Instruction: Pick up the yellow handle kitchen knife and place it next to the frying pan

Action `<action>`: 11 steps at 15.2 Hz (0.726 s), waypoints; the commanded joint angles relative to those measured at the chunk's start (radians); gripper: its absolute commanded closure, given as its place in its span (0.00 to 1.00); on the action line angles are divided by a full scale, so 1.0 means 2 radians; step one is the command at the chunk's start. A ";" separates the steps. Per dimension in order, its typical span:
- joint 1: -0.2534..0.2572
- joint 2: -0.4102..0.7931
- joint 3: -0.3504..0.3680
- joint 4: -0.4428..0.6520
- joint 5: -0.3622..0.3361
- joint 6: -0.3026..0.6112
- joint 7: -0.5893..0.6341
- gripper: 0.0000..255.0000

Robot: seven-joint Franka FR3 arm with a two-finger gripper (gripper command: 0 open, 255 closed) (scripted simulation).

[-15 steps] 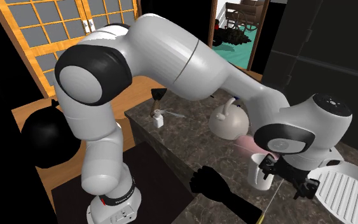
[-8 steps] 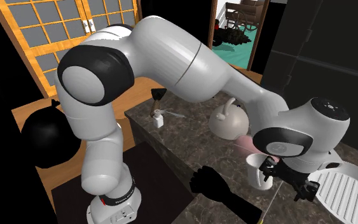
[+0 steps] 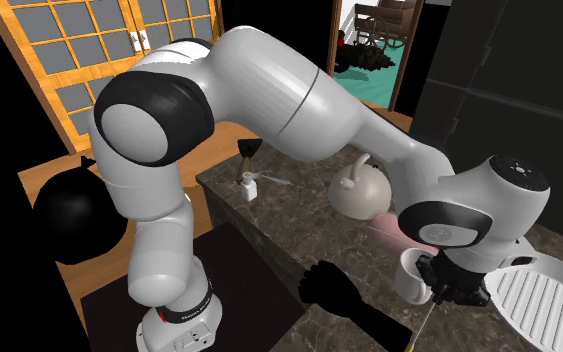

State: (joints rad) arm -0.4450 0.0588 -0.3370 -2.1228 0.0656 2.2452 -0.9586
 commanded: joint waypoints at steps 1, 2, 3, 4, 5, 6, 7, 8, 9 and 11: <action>0.000 0.001 0.001 -0.001 0.000 -0.001 0.000 1.00; 0.001 0.001 0.001 -0.001 0.000 -0.001 0.000 1.00; 0.001 0.000 0.001 -0.002 0.000 -0.001 0.000 1.00; 0.000 0.000 0.000 -0.001 0.000 0.000 0.000 1.00; 0.000 0.000 0.000 -0.001 0.000 0.000 0.000 0.00; -0.006 -0.009 -0.005 -0.017 0.009 0.009 -0.021 0.00; -0.013 -0.016 -0.010 -0.033 0.018 0.017 -0.043 0.00; -0.019 -0.022 -0.016 -0.047 0.028 0.025 -0.066 0.00; -0.025 -0.027 -0.022 -0.061 0.039 0.032 -0.089 0.00; -0.033 -0.032 -0.030 -0.076 0.053 0.040 -0.120 0.00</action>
State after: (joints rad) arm -0.5028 -0.0034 -0.3895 -2.2534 0.1551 2.3151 -1.1621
